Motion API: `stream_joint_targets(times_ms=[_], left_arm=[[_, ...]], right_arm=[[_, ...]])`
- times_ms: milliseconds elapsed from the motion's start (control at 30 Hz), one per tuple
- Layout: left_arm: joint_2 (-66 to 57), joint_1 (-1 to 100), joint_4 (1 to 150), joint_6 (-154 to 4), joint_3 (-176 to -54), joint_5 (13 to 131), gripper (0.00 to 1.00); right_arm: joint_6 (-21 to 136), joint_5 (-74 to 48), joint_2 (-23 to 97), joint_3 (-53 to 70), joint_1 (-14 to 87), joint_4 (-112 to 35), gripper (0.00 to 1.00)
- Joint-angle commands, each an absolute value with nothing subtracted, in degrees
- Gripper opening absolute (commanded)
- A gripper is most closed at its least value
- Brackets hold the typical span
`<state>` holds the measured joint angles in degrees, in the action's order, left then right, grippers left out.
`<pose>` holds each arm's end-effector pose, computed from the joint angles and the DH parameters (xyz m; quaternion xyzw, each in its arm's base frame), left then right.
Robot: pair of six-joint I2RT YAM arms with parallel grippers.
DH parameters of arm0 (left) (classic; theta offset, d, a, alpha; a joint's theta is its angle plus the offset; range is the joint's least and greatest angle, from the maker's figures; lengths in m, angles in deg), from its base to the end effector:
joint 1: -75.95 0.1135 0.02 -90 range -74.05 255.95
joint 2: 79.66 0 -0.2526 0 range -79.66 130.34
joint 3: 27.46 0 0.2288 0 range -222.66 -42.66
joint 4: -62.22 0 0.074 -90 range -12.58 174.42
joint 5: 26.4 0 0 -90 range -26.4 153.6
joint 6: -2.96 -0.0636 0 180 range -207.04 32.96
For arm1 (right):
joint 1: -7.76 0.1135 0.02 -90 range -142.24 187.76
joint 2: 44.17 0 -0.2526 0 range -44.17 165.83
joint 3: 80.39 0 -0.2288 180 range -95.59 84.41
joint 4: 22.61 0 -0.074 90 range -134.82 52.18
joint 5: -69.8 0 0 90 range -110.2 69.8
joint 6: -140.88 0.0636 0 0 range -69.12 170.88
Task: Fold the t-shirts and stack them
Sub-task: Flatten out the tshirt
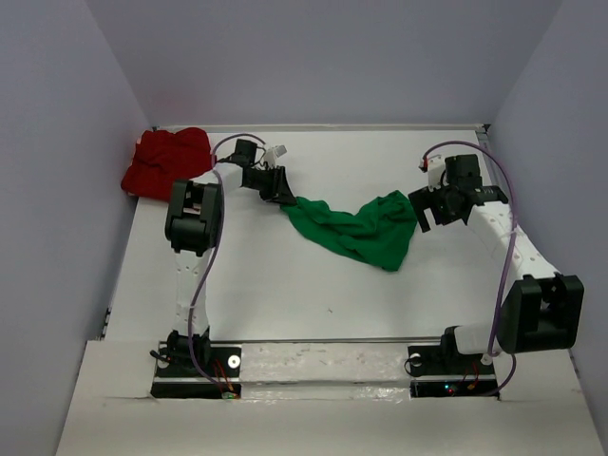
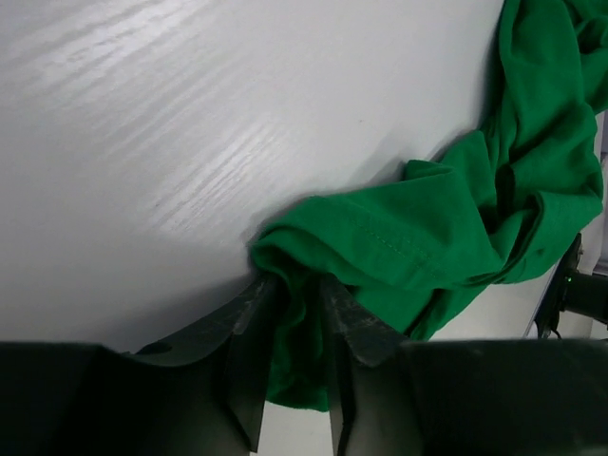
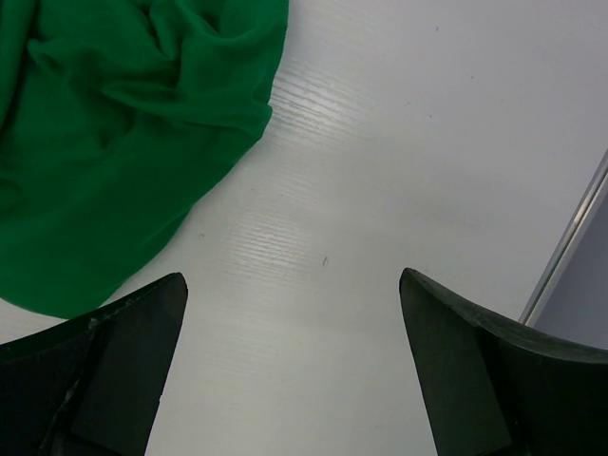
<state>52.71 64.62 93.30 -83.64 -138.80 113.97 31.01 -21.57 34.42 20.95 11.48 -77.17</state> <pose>0.4553 -0.1412 0.1276 0.1970 0.8443 -0.4368 0.2398 0.2783 0.0166 0.2494 -0.1911 0.9329 -0.0541 0.3003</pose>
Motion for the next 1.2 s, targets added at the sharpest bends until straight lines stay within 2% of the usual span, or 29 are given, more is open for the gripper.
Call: stream_joint_targets(times_ms=[0, 200, 333, 567, 733, 867, 1067, 1167], left_arm=[[55.16, 61.90, 99.22, -86.69, -137.59, 109.49, 0.30], [53.14, 59.69, 101.51, -90.38, -136.62, 105.26, 0.23], [51.65, 57.85, 101.51, -92.67, -135.13, 101.05, 0.00], [49.28, 57.85, 100.80, -92.75, -137.14, 99.47, 0.00], [44.45, 63.36, 98.52, -89.95, -140.13, 98.15, 0.00], [36.29, 69.77, 96.06, -88.80, -139.26, 92.19, 0.00], [24.61, 80.42, 93.43, -90.10, -130.41, 84.98, 0.00], [19.59, 81.84, 92.28, -92.31, -123.21, 83.99, 0.00]], right_arm=[[30.49, -22.31, 34.58, 21.39, 11.27, -74.56, 0.98], [30.49, -22.05, 34.67, 22.36, 11.27, -74.21, 0.98], [30.58, -21.70, 34.41, 23.06, 11.27, -74.03, 0.98], [30.76, -21.43, 34.23, 24.03, 11.27, -73.94, 0.98], [30.58, -21.26, 33.53, 24.03, 11.27, -73.94, 0.98], [30.49, -20.64, 34.05, 23.50, 11.27, -74.03, 0.98], [29.88, -10.91, 35.81, 19.65, 11.27, -78.14, 0.96], [27.25, 3.47, 40.62, 14.91, 11.27, -85.07, 0.88]])
